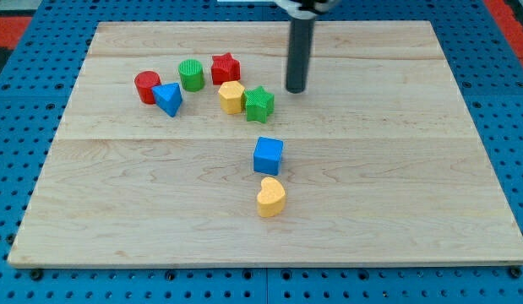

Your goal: Slide the red star diagonally top right to the yellow hexagon

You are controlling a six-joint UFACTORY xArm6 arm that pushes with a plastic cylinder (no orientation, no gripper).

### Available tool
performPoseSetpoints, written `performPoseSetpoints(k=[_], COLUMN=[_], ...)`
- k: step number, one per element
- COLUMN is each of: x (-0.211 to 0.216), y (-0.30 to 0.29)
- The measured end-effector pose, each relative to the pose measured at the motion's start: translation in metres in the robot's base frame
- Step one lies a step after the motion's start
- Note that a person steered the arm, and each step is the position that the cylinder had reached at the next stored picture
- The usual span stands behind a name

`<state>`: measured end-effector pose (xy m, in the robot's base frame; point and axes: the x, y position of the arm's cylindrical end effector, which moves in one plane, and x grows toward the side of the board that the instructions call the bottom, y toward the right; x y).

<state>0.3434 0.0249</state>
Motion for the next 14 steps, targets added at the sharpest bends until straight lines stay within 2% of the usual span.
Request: performPoseSetpoints(k=[1, 2, 4, 5, 6, 8, 10, 11, 12, 14], x=[0.016, 0.029, 0.041, 0.088, 0.14, 0.13, 0.094, 0.101, 0.074, 0.014], y=[-0.028, -0.031, 0.036, 0.099, 0.071, -0.003, -0.046, -0.11, -0.127, -0.069])
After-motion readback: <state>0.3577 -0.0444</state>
